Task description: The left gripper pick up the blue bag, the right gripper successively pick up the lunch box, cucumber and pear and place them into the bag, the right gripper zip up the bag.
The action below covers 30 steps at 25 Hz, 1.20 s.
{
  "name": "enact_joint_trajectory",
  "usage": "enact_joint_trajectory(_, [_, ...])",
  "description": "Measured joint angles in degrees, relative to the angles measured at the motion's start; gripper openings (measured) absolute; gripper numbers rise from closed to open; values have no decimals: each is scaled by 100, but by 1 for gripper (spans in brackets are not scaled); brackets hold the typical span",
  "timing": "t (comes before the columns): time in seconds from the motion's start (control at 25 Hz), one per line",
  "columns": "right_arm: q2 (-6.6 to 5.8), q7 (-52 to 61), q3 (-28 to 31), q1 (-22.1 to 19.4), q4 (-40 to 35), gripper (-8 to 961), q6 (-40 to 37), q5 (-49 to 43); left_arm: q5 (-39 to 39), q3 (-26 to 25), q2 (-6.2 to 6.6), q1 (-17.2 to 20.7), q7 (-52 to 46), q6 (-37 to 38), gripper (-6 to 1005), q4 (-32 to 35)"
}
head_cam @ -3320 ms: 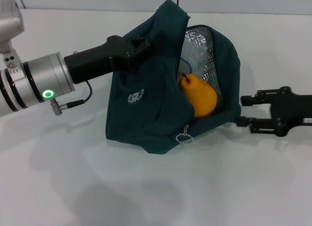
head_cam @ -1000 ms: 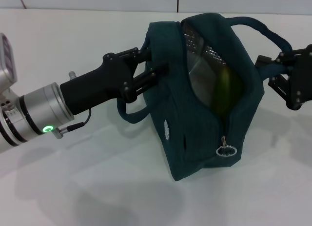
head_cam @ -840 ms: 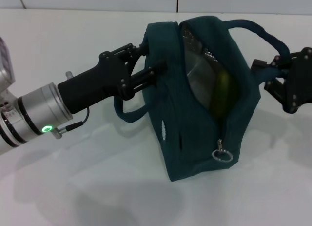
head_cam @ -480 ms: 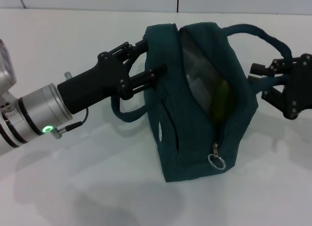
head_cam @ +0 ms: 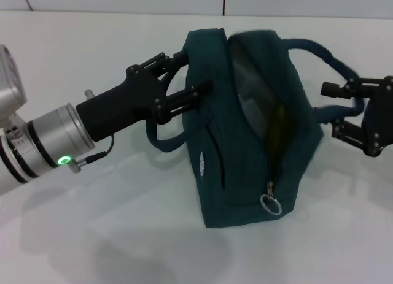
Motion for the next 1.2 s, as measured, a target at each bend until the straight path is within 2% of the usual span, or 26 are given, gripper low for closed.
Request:
enact_joint_trajectory(0.12, [-7,294,8,0,-158,338,72,-245,1,2,-3,-5,0,-4,758,0])
enact_joint_trajectory(0.36, [-95,1059,20,-16,-689,612,31,-844,2,13,-4,-67,-1,-5,758,-45])
enact_joint_trajectory(0.52, [-99,1062,161,-75,-769,647,-152,-785,2,16,-4,-79,0,-4,757,-61])
enact_joint_trajectory(0.68, [-73,957,894,-142,-770,683,-786,-744,1,15,-4,-82,1,-4,757,-61])
enact_joint_trajectory(0.88, [-68,771,1346,-149,-661,709,-1443,-745,-1,10,-3,-88,-5,7,756,-62])
enact_joint_trajectory(1.04, [-156,825,1161,-117,-638,708,-1855,-1089,-11,16,-11,-88,-1,26,756,-62])
enact_joint_trajectory(1.2, [-166,1005,760,17,-626,707,-2007,-1605,-31,16,-18,-94,-1,36,755,-62])
